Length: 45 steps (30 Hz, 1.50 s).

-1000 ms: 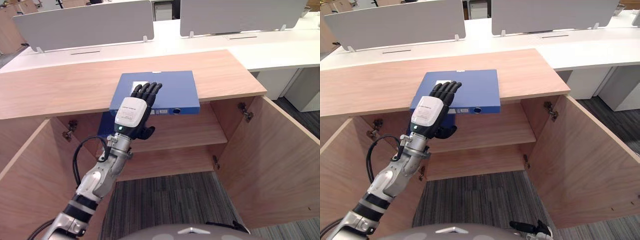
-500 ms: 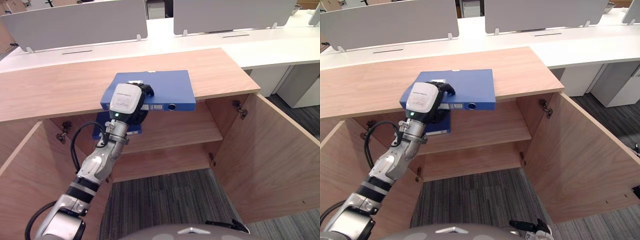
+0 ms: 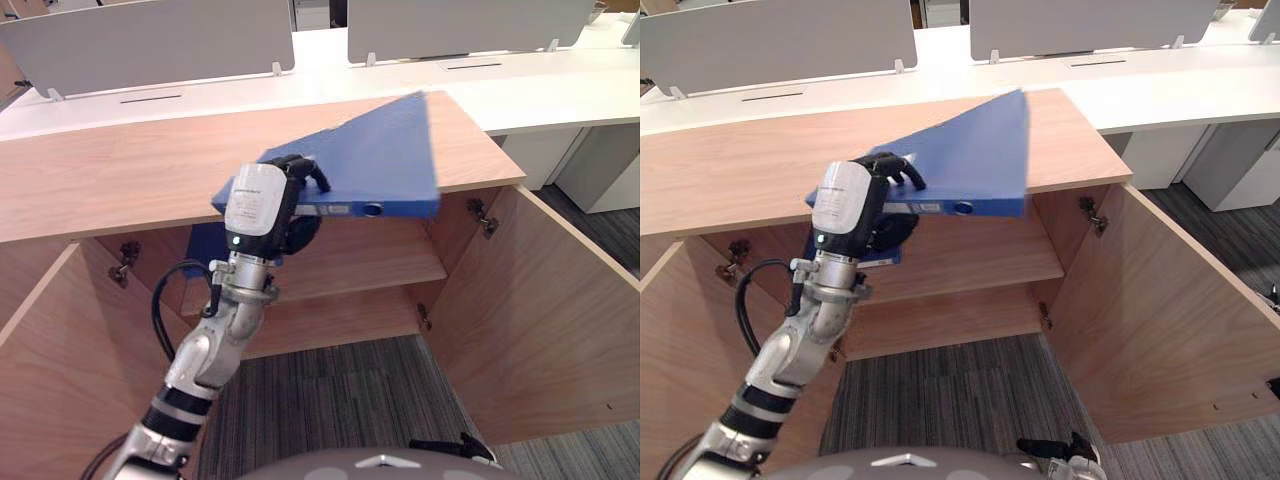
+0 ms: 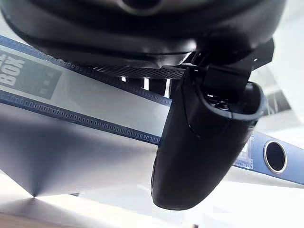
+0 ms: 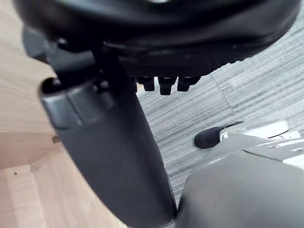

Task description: Walk over to the cabinet, pick up the folder, carry it to the office cabinet, place the folder inside the office cabinet, then close the office cabinet door

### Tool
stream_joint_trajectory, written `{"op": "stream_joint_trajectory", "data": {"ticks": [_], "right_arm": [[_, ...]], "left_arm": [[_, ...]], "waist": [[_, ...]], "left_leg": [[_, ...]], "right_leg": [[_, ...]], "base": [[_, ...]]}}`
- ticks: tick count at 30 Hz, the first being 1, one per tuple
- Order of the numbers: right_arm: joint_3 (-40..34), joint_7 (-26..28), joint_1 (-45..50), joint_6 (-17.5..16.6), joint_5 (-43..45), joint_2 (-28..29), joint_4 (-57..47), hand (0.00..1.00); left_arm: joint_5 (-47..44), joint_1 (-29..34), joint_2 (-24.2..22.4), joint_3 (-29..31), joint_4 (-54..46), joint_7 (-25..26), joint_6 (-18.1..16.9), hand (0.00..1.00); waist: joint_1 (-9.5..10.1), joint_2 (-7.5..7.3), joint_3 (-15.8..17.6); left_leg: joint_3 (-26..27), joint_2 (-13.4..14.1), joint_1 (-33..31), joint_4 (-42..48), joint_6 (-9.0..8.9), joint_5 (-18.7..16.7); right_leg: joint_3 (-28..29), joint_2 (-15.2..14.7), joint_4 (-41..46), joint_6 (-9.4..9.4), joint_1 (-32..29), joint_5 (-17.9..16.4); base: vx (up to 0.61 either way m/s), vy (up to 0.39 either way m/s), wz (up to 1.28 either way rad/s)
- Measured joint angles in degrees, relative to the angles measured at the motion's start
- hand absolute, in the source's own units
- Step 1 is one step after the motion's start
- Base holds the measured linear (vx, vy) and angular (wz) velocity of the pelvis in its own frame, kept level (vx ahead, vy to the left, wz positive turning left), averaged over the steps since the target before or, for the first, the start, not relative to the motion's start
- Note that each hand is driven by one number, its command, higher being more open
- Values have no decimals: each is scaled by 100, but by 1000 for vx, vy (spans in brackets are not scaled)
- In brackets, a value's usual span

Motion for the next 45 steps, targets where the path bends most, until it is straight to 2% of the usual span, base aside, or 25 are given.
{"op": "stream_joint_trajectory", "data": {"ticks": [4,8,11,16,19,26,35,45], "right_arm": [[221,-31,7,-97,8,-16,-138,100],[358,-69,81,-125,130,-4,-480,100],[497,-119,240,-178,260,53,-1103,100],[704,-131,368,-249,470,211,-2458,100],[712,-126,480,-405,646,374,-3687,100],[666,-117,540,-817,976,558,-6113,100],[583,8,511,-1051,1125,547,-7618,100],[442,279,167,-1184,1136,-18,-8137,100]], "left_arm": [[-1054,269,-404,-409,-584,-190,-326,0],[-1939,391,-576,-653,-786,-341,-460,0],[-3097,474,-704,-759,-933,-409,-509,0],[-4717,651,-877,-738,-1320,-666,-523,0],[-5617,773,-980,-670,-1514,-990,-554,0],[-7340,1571,-1076,-212,-1611,-1642,-558,0],[-8073,2094,-1074,371,-1501,-2029,-437,0],[-8122,2375,-1043,426,-1031,-2561,-255,0]], "waist": [[15,36,-25],[-10,76,-56],[-10,125,-92],[14,167,-140],[40,159,-146],[103,70,-189],[139,16,-181],[146,18,-182]], "left_leg": [[125,24,-7,0,0,-32],[201,43,-25,0,0,-32],[227,60,-22,1,0,-32],[247,87,-63,22,-3,-29],[247,92,-62,39,-3,-30],[246,98,-61,65,-6,-34],[235,96,-62,71,-6,-34],[183,94,-80,78,-5,-33]], "right_leg": [[150,22,86,5,-109,-5],[247,44,152,6,-201,-6],[278,61,182,7,-212,-6],[314,93,257,7,-290,-7],[318,96,278,7,-291,-6],[320,98,287,8,-298,-7],[309,94,288,11,-274,-5],[263,91,300,23,-262,-8]], "base": [[-13,-2,-16],[-41,-11,-14],[-31,-17,-5],[-35,-20,-2],[-39,-19,0],[-41,-13,0],[-4,-1,0],[-7,-2,2]]}}
